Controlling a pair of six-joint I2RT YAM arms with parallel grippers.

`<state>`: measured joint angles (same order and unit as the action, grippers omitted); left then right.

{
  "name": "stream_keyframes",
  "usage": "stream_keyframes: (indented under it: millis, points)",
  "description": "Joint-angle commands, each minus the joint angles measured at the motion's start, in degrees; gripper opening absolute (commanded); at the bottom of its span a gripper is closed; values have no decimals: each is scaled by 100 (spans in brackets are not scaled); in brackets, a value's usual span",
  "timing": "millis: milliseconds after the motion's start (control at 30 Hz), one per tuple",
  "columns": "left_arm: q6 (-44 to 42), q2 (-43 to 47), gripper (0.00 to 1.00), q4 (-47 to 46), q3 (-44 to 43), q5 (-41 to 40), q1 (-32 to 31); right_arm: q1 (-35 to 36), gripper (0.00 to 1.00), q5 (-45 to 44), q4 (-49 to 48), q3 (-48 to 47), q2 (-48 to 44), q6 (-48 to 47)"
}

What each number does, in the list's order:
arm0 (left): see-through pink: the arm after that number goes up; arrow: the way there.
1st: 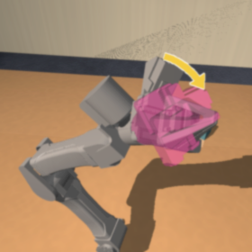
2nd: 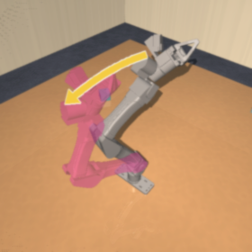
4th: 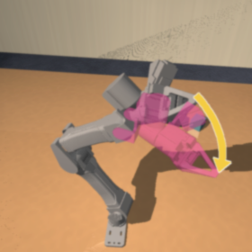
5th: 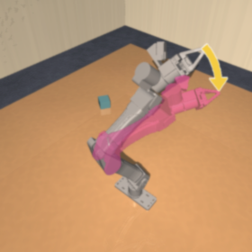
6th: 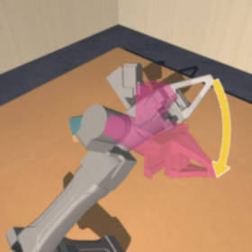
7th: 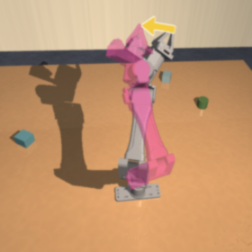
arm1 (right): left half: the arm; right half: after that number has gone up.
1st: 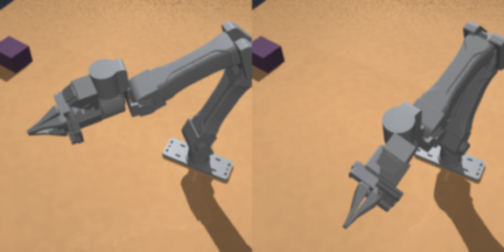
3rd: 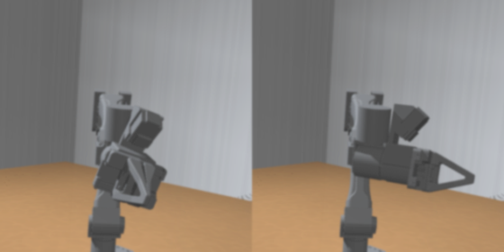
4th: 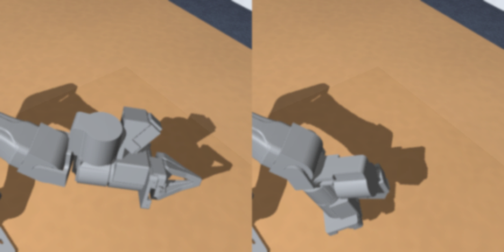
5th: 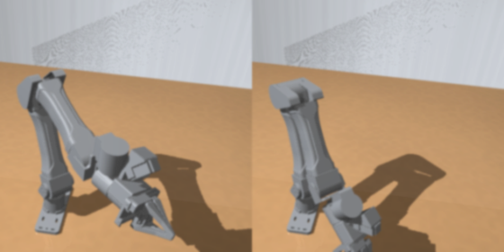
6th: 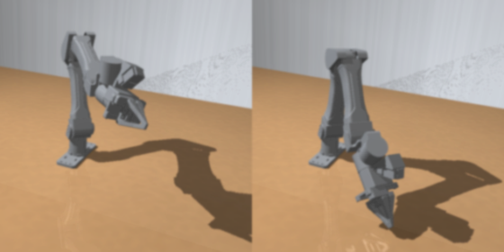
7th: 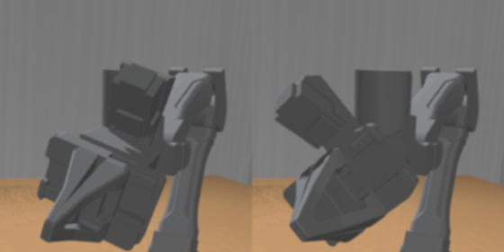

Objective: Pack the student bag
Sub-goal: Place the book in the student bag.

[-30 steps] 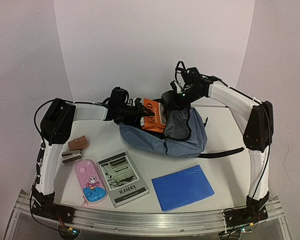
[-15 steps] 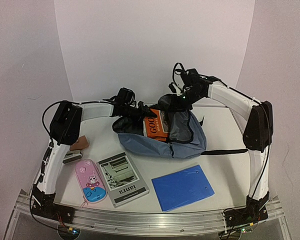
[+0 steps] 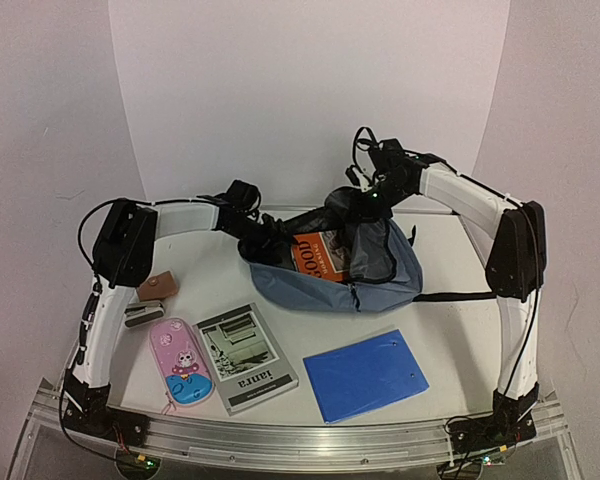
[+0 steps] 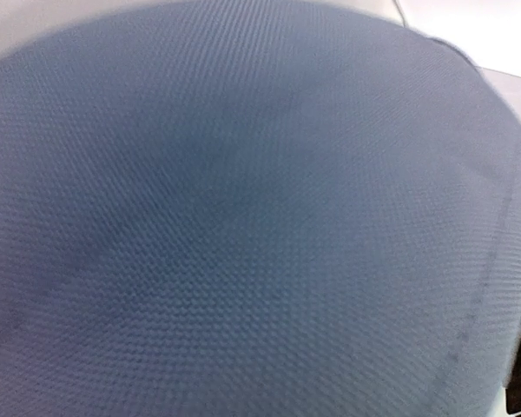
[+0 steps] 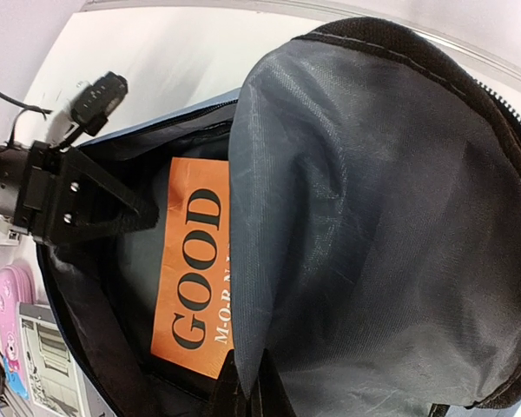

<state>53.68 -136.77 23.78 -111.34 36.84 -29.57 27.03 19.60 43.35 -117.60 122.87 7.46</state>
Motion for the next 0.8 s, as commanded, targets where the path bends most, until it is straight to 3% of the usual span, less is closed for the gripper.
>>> stream_keyframes:
  millis: [0,300,500,600,767]
  points:
    - [155,150,65,-402,9,161,-146,10,0,97,-319,-231,-4,-166]
    - [710,-595,31,-1339,-836,346,-207,184,0,91,-327,157,-113,-633]
    - [572,-945,20,-1377,-1598,37,-153,248,0,-301,-341,522,-178,-1441]
    - [506,-940,24,-1410,-1701,-118,-44,229,0,-828,-353,652,-126,-1980]
    - [-406,-564,66,-666,-2020,-294,88,-1,0,-1389,-411,383,298,-2528]
